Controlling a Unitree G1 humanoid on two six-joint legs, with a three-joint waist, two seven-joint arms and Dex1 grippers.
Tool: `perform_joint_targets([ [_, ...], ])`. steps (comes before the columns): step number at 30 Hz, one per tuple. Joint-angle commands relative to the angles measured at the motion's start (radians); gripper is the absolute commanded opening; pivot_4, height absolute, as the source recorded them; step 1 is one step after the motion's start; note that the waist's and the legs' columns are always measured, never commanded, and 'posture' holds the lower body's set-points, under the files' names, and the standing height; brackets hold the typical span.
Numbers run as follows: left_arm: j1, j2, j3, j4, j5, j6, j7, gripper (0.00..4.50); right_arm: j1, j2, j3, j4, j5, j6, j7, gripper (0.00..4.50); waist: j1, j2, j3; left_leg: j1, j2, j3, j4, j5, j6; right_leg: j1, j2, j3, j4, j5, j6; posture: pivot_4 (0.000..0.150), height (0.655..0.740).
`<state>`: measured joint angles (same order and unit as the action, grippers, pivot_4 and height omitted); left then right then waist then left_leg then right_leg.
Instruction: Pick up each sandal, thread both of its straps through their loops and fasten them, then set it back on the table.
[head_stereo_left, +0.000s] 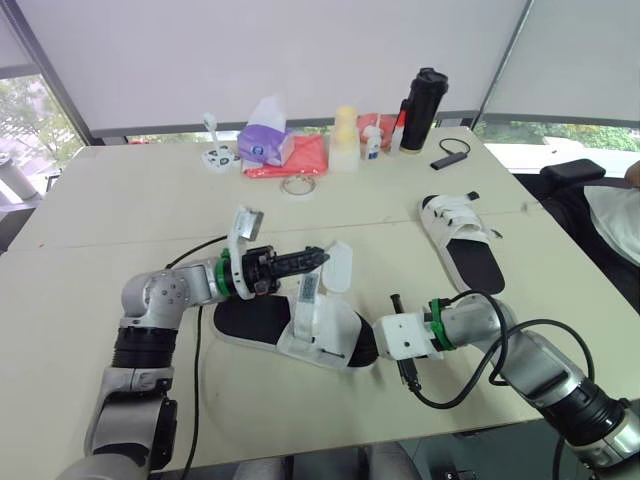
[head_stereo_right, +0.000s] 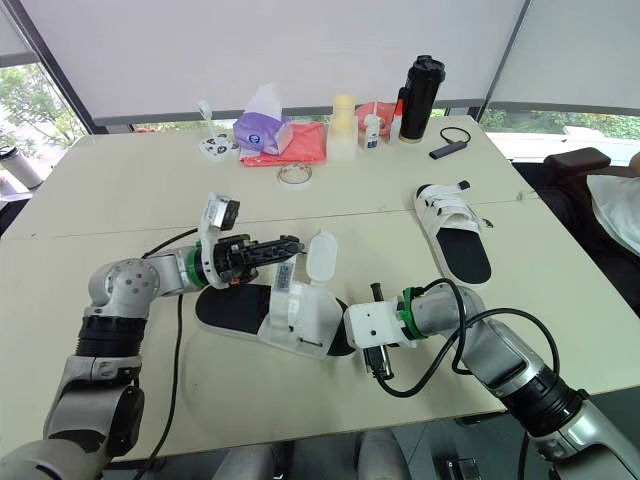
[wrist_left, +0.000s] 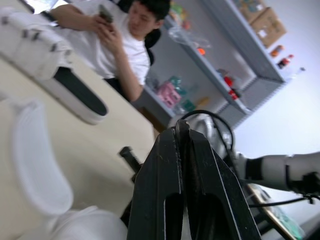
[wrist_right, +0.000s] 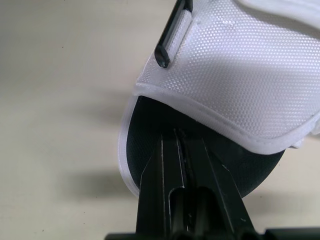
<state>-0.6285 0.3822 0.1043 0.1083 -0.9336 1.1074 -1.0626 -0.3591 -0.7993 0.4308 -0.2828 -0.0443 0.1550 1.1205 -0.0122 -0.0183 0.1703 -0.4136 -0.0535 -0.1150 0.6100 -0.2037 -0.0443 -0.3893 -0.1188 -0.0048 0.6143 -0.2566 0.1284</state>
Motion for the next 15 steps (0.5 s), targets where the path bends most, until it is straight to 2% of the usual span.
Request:
perform_joint_targets([
  [1, -0.031, -0.011, 0.027, -0.013, -0.042, -0.007, -0.014, 0.05, 0.027, -0.007, 0.036, 0.077, -0.085, 0.062, -0.016, 0.0, 0.0, 0.0, 0.0, 0.0, 0.0, 0.0, 0.0, 0.0, 0.0, 0.0, 0.0, 0.0, 0.0, 0.0, 0.0, 0.15, 0.74],
  [6, -0.033, -0.02, 0.011, 0.006, -0.02, -0.042, -0.012, 0.05, 0.031, -0.01, 0.033, 0.072, -0.085, 0.064, -0.017, 0.0, 0.0, 0.0, 0.0, 0.0, 0.0, 0.0, 0.0, 0.0, 0.0, 0.0, 0.0, 0.0, 0.0, 0.0, 0.0, 0.15, 0.74],
  [15, -0.01, -0.043, -0.056, 0.131, 0.112, -0.178, -0.037, 0.05, 0.028, -0.006, 0.035, 0.074, -0.087, 0.064, -0.018, 0.0, 0.0, 0.0, 0.0, 0.0, 0.0, 0.0, 0.0, 0.0, 0.0, -0.001, 0.0, 0.0, -0.001, 0.0, 0.0, 0.15, 0.74],
])
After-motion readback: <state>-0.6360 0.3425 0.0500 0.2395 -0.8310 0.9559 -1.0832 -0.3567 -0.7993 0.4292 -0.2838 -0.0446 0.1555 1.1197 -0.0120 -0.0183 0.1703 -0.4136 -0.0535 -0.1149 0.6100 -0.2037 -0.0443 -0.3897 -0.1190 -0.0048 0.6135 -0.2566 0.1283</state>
